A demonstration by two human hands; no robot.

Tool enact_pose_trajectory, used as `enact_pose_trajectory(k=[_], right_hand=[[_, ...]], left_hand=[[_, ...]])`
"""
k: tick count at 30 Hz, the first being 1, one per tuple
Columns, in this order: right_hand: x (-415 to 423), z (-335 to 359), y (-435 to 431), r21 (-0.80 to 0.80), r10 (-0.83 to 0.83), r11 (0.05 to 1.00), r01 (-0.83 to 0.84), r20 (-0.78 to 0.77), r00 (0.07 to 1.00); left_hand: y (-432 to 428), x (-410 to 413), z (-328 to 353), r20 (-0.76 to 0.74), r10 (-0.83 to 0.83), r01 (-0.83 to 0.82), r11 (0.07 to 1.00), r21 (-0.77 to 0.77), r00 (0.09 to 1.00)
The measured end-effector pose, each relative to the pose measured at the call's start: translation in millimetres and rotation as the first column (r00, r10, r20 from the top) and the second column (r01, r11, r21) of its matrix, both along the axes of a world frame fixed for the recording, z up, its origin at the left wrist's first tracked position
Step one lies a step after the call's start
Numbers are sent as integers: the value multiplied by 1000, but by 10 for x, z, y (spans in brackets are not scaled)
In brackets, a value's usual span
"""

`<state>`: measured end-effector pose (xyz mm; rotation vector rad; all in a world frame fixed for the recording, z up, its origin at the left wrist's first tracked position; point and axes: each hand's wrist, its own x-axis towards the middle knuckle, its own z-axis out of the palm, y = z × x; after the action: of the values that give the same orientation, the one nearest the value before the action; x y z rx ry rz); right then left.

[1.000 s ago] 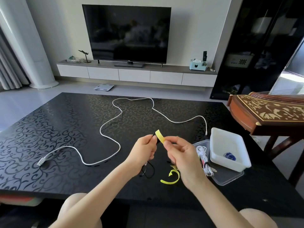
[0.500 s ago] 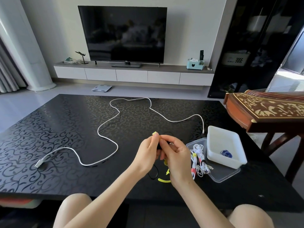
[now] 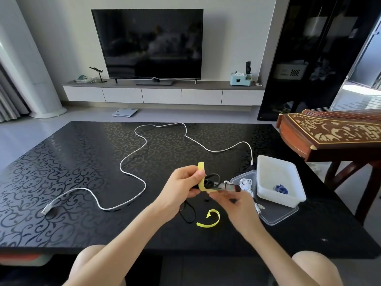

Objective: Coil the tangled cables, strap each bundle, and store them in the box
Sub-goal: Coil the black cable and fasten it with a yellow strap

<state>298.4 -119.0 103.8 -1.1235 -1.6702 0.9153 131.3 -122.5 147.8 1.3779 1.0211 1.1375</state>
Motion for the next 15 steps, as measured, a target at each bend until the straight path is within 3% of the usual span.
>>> enact_pose_trajectory(k=[3, 5, 8, 11, 15], right_hand=[[156, 158, 131, 194, 15, 979, -59, 220, 975], [211, 276, 150, 156, 80, 980, -123, 261, 962], [272, 395, 135, -102, 274, 958, -268, 49, 961], [312, 460, 104, -230, 392, 884, -408, -114, 913], [332, 481, 58, -364, 413, 737, -570, -426, 805]], left_hand=[[-82, 25, 38, -88, -128, 127, 992, -26, 988], [-129, 38, 95, -121, -179, 176, 984, -31, 976], [-177, 69, 155, -137, -206, 203, 979, -32, 969], [-206, 78, 138, -105, -224, 222, 974, -31, 969], [-234, 77, 77, -132, -211, 213, 977, 0, 968]])
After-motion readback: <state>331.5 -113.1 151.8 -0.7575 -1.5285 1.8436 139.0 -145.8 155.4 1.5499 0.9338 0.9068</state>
